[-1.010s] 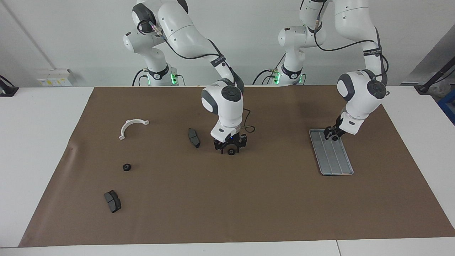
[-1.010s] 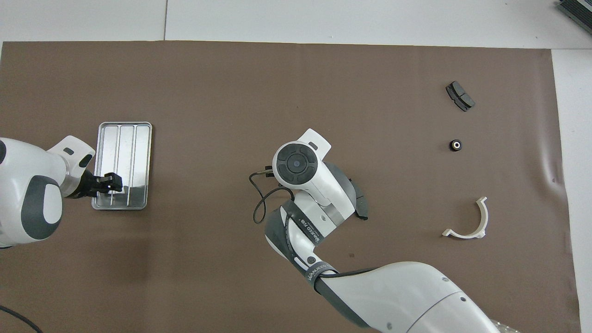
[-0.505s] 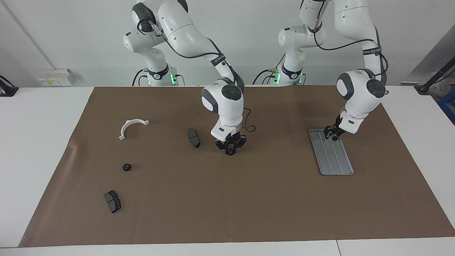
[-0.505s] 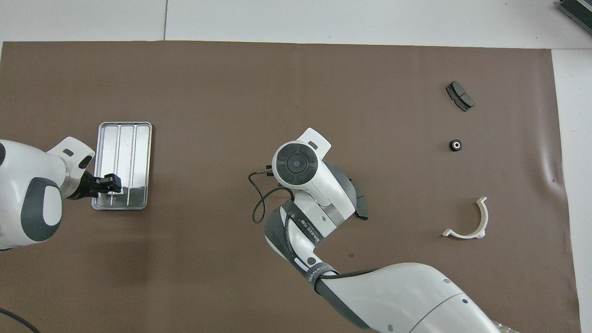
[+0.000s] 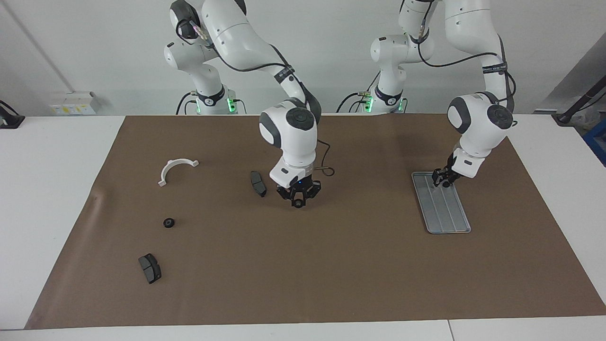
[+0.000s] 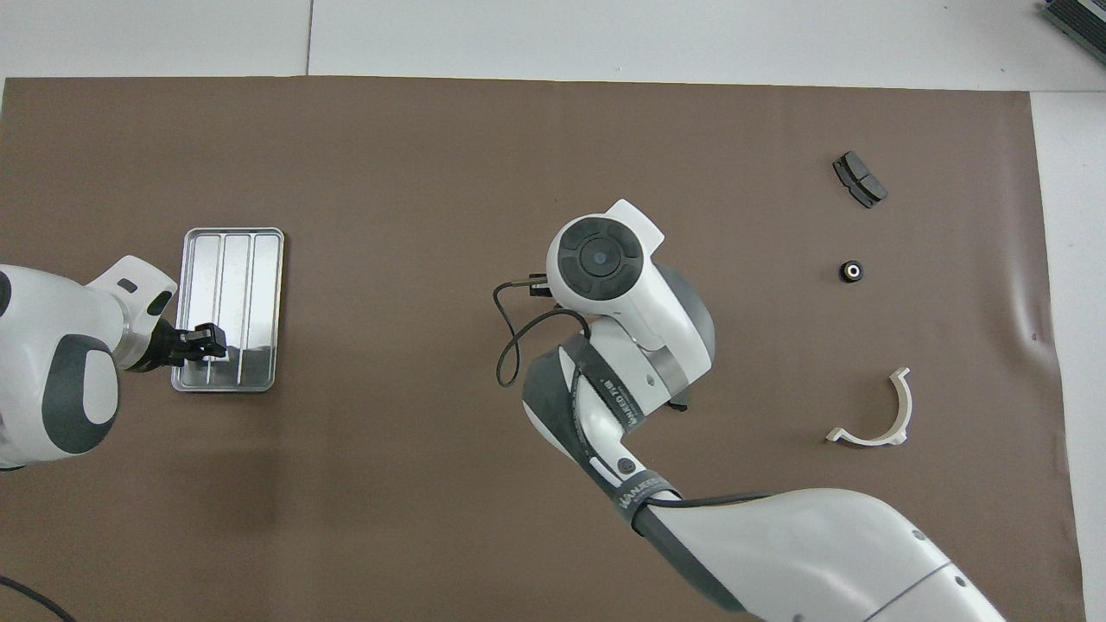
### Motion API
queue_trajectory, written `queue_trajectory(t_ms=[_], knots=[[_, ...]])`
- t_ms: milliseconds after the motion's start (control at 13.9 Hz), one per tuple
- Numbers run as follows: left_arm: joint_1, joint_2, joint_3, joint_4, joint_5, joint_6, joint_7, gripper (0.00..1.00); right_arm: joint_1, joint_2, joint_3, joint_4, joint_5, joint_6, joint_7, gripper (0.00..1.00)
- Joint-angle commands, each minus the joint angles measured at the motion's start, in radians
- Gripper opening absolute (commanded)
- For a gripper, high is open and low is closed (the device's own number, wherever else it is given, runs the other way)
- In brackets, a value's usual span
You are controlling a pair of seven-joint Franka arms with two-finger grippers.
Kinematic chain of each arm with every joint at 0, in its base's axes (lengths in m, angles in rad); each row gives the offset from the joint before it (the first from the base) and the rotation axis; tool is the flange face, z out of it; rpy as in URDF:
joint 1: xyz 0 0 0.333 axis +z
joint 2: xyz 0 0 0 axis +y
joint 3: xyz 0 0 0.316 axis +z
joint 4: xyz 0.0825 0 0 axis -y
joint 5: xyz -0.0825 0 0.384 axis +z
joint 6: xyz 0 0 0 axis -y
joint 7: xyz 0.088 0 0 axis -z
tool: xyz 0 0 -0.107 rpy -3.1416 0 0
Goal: Place bearing gear from tray to pile
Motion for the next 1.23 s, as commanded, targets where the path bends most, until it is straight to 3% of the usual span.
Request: queue_trajectory(t_ms=[0,289,433,722,1082,1155], knots=[[0.023,-0.031,-0.007,-0.052,0.011,0.054,-0.009,0.54,-0.124,-0.135,0.014,-0.076,-0.009,-0.067,-0.135,0.00],[0.023,-0.030,-0.007,-0.054,0.011,0.064,-0.009,0.45,-0.305,-0.212,0.016,-0.225,0.013,-0.042,-0.408,0.00],[0.022,-0.030,-0.007,-0.054,0.011,0.064,-0.012,0.40,-0.354,-0.238,0.014,-0.294,0.042,-0.018,-0.459,0.00],[0.014,-0.028,-0.007,-0.052,0.011,0.064,-0.012,0.29,-0.431,-0.297,0.016,-0.519,0.044,0.213,-0.541,0.00],[0.005,-0.022,-0.007,-0.043,0.013,0.064,-0.010,0.01,-0.445,-0.274,0.016,-0.544,0.044,0.272,-0.535,0.00],[0.002,-0.019,-0.008,-0.033,0.013,0.059,-0.010,0.00,-0.443,-0.272,0.016,-0.546,0.053,0.272,-0.530,0.00]])
